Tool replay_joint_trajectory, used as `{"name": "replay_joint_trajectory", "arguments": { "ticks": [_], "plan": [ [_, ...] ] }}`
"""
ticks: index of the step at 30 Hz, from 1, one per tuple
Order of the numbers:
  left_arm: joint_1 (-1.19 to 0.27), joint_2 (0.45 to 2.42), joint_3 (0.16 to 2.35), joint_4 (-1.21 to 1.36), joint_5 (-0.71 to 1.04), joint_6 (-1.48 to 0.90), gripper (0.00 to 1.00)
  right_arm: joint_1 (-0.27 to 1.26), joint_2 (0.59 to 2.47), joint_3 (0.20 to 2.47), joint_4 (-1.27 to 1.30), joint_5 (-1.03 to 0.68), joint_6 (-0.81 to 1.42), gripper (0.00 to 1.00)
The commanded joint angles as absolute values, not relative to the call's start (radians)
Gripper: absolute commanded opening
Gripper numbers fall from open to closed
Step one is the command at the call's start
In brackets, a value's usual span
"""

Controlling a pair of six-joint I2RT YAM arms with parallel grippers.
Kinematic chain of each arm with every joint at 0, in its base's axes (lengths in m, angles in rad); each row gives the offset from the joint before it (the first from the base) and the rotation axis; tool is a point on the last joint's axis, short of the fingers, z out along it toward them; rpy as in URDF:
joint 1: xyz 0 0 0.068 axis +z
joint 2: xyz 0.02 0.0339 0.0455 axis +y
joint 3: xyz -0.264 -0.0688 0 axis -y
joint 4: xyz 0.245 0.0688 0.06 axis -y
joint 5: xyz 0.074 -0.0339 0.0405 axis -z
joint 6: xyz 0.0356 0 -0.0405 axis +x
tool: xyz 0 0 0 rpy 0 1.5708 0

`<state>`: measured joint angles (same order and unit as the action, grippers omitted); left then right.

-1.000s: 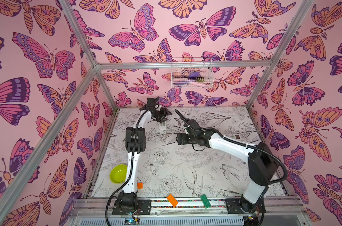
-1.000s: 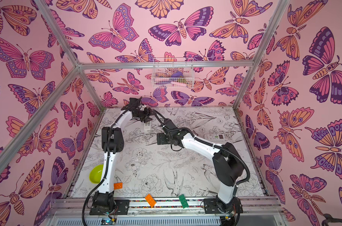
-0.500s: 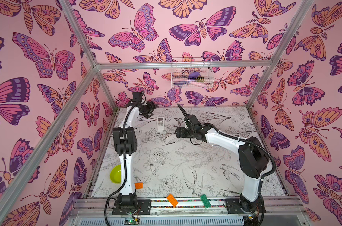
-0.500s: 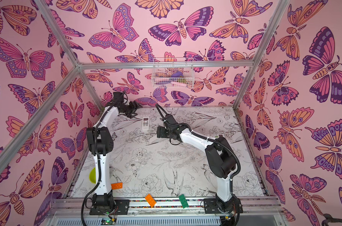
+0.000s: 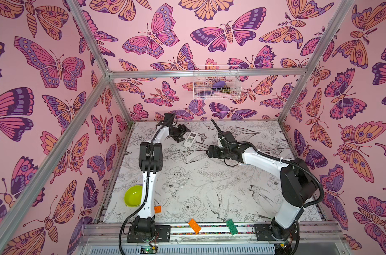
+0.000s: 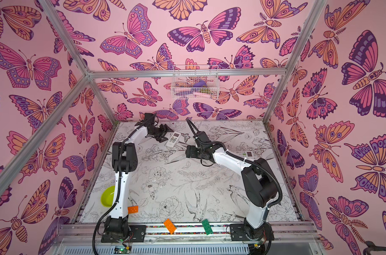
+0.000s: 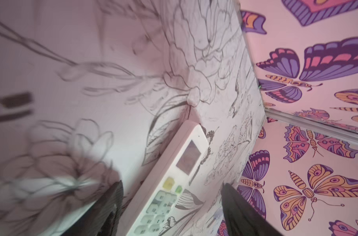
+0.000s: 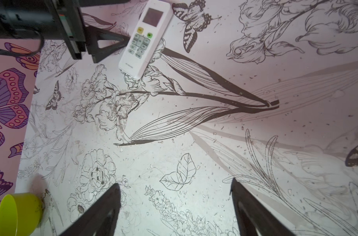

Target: Unload the batteries from the remote control

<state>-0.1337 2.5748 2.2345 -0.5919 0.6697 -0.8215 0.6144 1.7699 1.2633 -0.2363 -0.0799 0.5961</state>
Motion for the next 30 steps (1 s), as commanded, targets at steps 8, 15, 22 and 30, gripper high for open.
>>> {"name": "replay_joint_trajectory", "arguments": {
  "ticks": [8, 15, 22, 30],
  "plan": [
    [-0.214, 2.556, 2.169, -0.591, 0.719, -0.845, 0.73, 0.608, 1.757, 1.280, -0.286, -0.016, 0.631, 0.83],
    [-0.223, 2.356, 2.042, -0.550, 0.717, -0.869, 0.73, 0.601, 1.809, 1.338, -0.298, 0.025, 0.704, 0.83],
    [-0.121, 2.038, 1.863, -0.548, 0.603, -0.779, 0.76, 0.599, 1.959, 1.519, -0.383, 0.066, 0.664, 0.84],
    [0.016, 1.691, 1.514, -0.516, 0.502, -0.668, 0.82, 0.609, 2.166, 1.757, -0.449, 0.101, 0.636, 0.88]
  ]
}}
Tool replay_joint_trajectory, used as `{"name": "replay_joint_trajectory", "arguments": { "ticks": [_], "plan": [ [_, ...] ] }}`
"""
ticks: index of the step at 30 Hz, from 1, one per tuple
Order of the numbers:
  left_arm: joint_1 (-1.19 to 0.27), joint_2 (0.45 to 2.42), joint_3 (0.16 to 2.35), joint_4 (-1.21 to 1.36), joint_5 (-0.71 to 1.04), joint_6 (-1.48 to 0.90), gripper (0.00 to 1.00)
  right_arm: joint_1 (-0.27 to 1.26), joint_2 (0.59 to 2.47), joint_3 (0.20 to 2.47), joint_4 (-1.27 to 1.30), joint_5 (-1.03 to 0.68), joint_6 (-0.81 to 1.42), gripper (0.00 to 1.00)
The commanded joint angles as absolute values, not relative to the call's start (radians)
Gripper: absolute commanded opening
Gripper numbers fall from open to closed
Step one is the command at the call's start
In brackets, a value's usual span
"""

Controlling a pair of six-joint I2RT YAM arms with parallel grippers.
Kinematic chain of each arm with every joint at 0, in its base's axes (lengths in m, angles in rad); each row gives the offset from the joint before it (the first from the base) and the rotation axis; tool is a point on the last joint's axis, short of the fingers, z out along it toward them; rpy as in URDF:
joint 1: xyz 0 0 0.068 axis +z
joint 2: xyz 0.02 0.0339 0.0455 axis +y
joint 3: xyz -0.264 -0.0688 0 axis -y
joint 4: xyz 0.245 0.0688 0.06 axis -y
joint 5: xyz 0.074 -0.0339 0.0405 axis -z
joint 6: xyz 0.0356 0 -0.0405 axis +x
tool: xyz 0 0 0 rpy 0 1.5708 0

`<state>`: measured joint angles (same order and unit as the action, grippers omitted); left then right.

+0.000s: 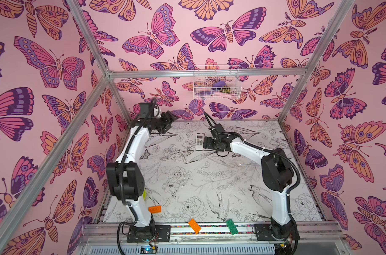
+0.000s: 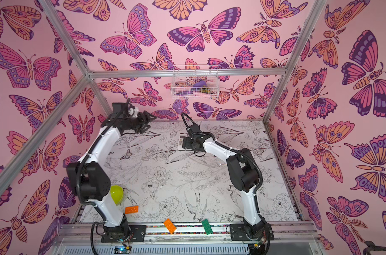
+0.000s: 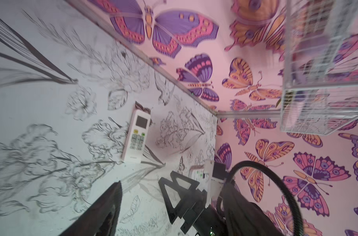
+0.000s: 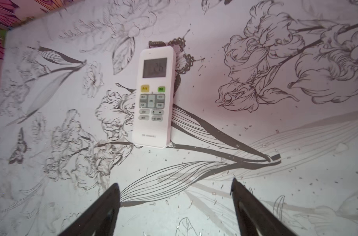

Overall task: Unload the batteries from the remote control
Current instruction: 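Lower the right gripper over the remote and grasp its lower end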

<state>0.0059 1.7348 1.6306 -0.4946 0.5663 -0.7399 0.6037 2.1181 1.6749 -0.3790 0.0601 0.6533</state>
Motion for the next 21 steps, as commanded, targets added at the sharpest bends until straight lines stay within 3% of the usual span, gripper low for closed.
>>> {"name": "replay_joint_trajectory", "arguments": {
  "ticks": [1, 7, 14, 21],
  "plan": [
    [0.026, 1.646, 1.465, -0.511, 0.487, -0.643, 0.85, 0.613, 2.187, 1.787, -0.460, 0.113, 0.631, 0.89],
    [0.049, 1.396, 1.218, -0.482, 0.418, -0.514, 0.99, 0.638, 2.314, 1.965, -0.553, 0.175, 0.621, 0.91],
    [0.062, 1.283, 1.077, -0.419, 0.412, -0.422, 1.00, 0.665, 2.445, 2.173, -0.647, 0.203, 0.620, 0.91],
    [0.119, 1.227, 1.072, -0.389, 0.430, -0.400, 1.00, 0.687, 2.569, 2.369, -0.749, 0.263, 0.609, 0.91]
  ]
}}
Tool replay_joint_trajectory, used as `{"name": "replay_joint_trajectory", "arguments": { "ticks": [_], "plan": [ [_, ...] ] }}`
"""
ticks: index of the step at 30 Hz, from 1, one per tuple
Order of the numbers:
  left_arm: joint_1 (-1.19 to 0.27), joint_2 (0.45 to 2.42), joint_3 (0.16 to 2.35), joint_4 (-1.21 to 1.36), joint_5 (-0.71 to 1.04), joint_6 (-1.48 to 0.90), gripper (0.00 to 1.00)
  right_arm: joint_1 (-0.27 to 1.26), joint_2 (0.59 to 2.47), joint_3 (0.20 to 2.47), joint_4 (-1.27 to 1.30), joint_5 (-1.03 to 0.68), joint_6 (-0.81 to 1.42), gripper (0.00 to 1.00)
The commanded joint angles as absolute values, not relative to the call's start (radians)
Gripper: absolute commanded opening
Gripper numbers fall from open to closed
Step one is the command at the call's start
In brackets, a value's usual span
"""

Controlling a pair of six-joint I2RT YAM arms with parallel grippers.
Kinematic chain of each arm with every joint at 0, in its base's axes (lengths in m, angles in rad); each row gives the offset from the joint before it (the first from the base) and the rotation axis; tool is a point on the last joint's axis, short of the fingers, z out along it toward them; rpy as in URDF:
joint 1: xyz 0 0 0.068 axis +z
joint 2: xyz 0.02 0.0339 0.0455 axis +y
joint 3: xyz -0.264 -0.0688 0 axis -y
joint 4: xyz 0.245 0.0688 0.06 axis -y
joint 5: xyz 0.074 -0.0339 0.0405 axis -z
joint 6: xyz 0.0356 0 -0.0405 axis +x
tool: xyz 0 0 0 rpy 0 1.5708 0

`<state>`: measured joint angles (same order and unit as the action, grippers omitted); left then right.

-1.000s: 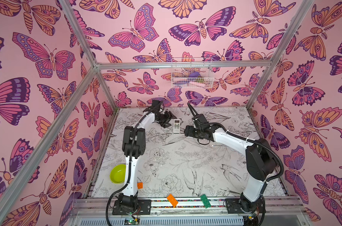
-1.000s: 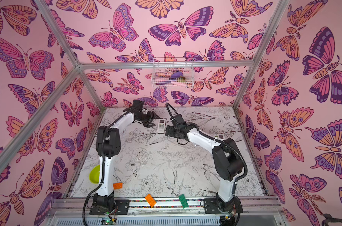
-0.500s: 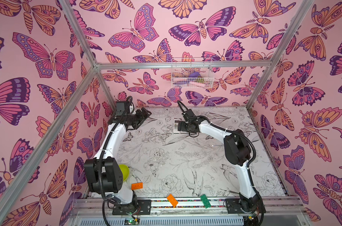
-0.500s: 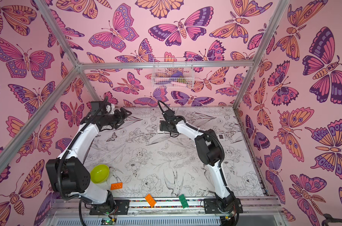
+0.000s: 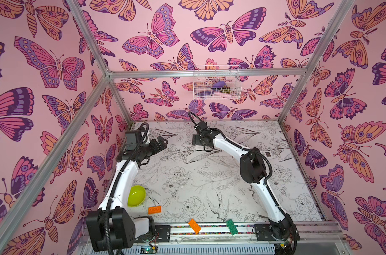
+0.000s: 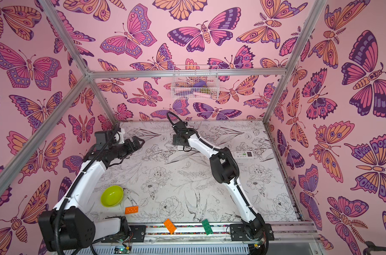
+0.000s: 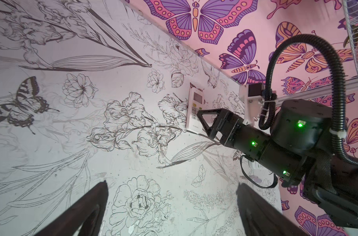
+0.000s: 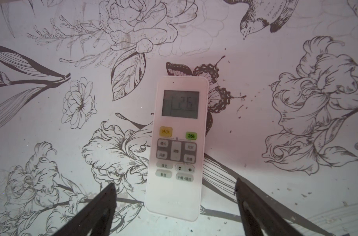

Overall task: Unload the batteries from the remote control
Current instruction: 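Lower the right gripper over the remote and grasp its lower end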

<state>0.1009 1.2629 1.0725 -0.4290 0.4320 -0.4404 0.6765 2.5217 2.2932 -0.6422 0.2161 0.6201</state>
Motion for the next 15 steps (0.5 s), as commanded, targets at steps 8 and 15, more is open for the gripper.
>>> {"name": "replay_joint_trajectory", "arguments": {
  "ticks": [8, 15],
  "plan": [
    [0.120, 1.203, 1.054, -0.372, 0.429, -0.392, 1.00, 0.710, 2.655, 2.467, -0.804, 0.274, 0.628, 0.88],
    [0.126, 1.193, 1.043, -0.361, 0.429, -0.369, 1.00, 0.714, 2.690, 2.480, -0.810, 0.304, 0.620, 0.83]
  ]
}}
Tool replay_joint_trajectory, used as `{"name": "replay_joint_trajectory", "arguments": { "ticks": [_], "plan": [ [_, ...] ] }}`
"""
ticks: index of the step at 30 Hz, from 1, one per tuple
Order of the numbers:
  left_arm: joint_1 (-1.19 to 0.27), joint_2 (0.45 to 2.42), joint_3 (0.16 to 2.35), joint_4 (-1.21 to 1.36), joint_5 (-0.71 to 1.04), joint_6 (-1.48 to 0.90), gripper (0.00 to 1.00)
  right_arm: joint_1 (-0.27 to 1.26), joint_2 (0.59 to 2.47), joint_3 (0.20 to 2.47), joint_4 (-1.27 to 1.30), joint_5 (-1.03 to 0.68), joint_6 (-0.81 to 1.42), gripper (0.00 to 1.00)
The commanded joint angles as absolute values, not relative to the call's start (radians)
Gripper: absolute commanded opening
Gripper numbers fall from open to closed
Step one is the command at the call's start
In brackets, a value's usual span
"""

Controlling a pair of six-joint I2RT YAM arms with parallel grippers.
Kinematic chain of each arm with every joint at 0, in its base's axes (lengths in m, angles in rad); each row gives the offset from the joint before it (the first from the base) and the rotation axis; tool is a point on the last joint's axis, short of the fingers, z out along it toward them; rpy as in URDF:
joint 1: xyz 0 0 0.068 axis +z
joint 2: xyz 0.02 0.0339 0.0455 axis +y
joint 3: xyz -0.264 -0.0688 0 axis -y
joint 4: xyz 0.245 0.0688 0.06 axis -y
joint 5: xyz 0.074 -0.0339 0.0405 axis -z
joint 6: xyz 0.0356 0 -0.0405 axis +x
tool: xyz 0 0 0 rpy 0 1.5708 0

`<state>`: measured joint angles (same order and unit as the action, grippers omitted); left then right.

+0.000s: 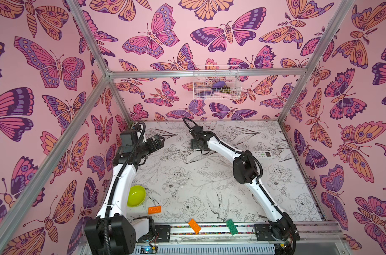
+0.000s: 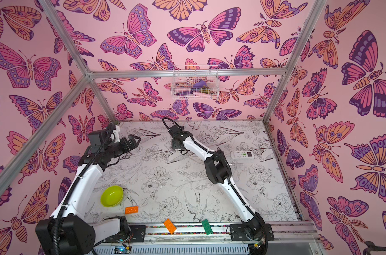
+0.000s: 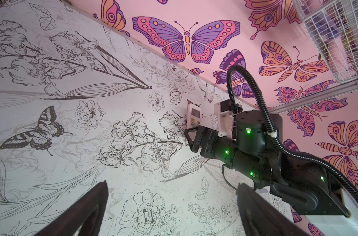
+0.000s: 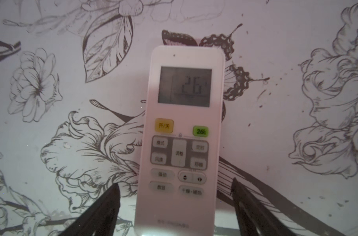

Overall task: Unload the batteries from the remote control
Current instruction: 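Lower the right gripper over the remote and grasp its lower end, then lift the remote with the right gripper while the left gripper grasps its top end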

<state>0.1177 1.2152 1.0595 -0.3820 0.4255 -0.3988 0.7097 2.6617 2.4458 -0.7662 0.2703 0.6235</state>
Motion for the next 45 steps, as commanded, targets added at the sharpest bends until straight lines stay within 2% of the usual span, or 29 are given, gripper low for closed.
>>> {"name": "replay_joint_trajectory", "arguments": {
  "ticks": [1, 5, 11, 14, 18, 25, 34, 39, 45],
  "plan": [
    [0.126, 1.191, 1.042, -0.359, 0.427, -0.360, 1.00, 0.715, 2.693, 2.479, -0.806, 0.310, 0.618, 0.82],
    [0.143, 1.183, 1.041, -0.355, 0.435, -0.321, 1.00, 0.714, 2.712, 2.483, -0.798, 0.327, 0.604, 0.77],
    [0.166, 1.161, 1.074, -0.381, 0.408, -0.228, 1.00, 0.696, 2.715, 2.478, -0.796, 0.321, 0.590, 0.61],
    [0.163, 1.147, 1.108, -0.395, 0.416, -0.157, 1.00, 0.683, 2.676, 2.425, -0.776, 0.290, 0.575, 0.47],
    [0.149, 1.141, 1.157, -0.397, 0.461, -0.011, 1.00, 0.673, 2.544, 2.252, -0.664, 0.233, 0.531, 0.34],
    [0.098, 1.170, 1.231, -0.397, 0.621, 0.340, 1.00, 0.611, 2.259, 1.932, -0.469, 0.028, 0.457, 0.33],
    [0.037, 1.175, 1.205, -0.394, 0.644, 0.444, 1.00, 0.532, 1.907, 1.547, -0.248, -0.272, 0.359, 0.33],
    [0.002, 1.134, 1.170, -0.405, 0.620, 0.520, 1.00, 0.531, 1.807, 1.425, -0.186, -0.401, 0.271, 0.32],
    [-0.047, 1.109, 1.182, -0.483, 0.588, 0.670, 1.00, 0.522, 1.767, 1.395, -0.184, -0.520, 0.242, 0.27]
  ]
}}
